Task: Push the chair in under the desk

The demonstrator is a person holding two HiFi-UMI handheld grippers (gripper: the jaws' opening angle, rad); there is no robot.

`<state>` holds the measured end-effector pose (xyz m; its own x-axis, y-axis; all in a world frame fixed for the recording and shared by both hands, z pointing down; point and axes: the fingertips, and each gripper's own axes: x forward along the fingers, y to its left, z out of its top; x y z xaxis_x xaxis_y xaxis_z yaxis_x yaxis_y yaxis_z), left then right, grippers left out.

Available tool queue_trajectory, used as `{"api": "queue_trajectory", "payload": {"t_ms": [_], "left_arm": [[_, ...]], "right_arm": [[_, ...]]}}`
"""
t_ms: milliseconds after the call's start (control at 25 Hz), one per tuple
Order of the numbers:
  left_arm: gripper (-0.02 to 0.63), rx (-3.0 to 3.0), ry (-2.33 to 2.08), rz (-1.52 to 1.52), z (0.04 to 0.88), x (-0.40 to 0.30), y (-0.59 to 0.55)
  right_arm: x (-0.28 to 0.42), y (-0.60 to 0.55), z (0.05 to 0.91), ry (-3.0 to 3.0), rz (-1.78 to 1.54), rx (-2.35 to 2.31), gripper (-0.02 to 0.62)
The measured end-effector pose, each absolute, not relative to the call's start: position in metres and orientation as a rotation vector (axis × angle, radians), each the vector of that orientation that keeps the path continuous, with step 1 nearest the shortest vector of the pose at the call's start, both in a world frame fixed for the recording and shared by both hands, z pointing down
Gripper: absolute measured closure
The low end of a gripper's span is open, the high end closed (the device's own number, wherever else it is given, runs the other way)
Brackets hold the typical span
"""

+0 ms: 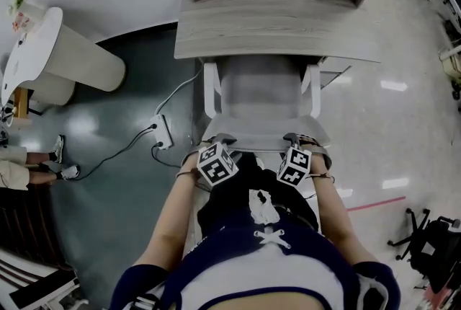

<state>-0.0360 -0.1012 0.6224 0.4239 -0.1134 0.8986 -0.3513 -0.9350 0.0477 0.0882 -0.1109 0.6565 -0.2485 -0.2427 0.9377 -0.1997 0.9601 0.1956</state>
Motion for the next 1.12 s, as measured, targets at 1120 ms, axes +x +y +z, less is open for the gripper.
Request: {"api": "queue_trajectory", "payload": {"t_ms": [1120], "left_arm": [[0.442, 2.525, -0.567, 1.522, 0.62, -0.034, -0.167]], "right_arm": [[0.09, -0.177, 0.654, -1.838, -0.082, 0.372, 0.442]]}}
